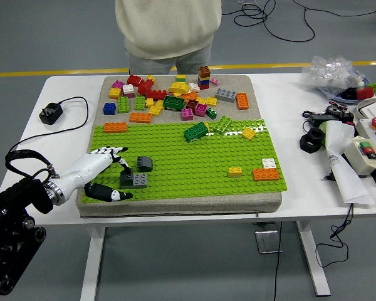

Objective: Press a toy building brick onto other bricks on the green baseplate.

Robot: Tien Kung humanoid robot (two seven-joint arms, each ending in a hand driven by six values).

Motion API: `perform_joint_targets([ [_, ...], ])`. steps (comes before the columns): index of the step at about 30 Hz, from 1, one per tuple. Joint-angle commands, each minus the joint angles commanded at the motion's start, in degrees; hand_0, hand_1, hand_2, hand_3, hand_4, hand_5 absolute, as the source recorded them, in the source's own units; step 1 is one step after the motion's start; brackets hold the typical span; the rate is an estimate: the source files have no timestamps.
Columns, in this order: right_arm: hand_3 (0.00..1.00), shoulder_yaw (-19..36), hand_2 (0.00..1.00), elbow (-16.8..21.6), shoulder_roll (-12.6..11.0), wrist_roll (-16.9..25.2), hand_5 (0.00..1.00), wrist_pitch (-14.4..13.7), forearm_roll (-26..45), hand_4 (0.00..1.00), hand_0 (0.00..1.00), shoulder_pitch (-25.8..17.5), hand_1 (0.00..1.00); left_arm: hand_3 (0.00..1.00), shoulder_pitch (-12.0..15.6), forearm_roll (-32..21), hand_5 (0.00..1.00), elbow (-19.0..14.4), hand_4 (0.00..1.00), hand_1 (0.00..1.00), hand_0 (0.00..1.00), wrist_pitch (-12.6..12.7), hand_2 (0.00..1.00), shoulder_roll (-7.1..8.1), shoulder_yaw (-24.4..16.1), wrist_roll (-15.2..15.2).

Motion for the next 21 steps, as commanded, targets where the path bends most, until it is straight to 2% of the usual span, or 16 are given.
perform_joint_targets([
  [21, 0.767, -0.11, 0.759, 0.0, 0.02, -0.05, 0.692, -0.06, 0.03, 0.998, 0.786, -0.08, 0.712, 0.584, -0.15, -0.37, 0.394, 2.19, 0.939, 0.998, 0.998, 0.03, 0.998, -0.06, -0.04, -0.09],
])
